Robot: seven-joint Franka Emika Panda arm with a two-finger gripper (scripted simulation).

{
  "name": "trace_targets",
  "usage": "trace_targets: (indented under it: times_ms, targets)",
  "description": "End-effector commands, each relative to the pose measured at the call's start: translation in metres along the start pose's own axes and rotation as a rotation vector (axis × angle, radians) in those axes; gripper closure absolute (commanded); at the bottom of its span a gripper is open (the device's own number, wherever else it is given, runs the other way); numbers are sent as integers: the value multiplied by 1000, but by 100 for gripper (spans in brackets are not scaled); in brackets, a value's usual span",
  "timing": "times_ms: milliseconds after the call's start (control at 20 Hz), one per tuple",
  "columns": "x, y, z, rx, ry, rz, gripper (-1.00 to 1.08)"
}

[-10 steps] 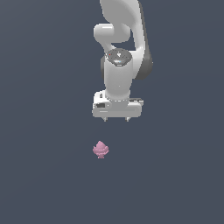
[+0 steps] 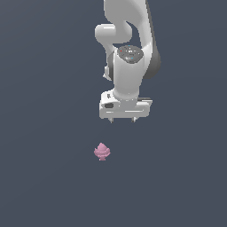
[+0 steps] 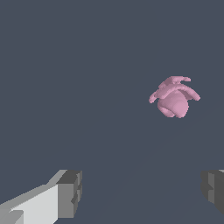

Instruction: Pick up the object and move it to a goal position.

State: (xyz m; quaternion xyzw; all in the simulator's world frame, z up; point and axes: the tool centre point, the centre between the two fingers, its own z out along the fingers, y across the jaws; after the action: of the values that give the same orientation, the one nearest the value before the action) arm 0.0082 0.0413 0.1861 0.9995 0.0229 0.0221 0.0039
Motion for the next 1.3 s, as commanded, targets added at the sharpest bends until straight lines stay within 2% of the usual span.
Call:
trace_targets:
  times_ms: [0, 300, 600, 1250]
  targets:
    - [1, -5, -3, -3, 4, -12, -92]
    - [3, -1, 0, -1, 1, 12, -92]
    - [16, 11, 11, 4, -6, 103, -92]
    - [62, 69, 66, 4, -34, 507, -92]
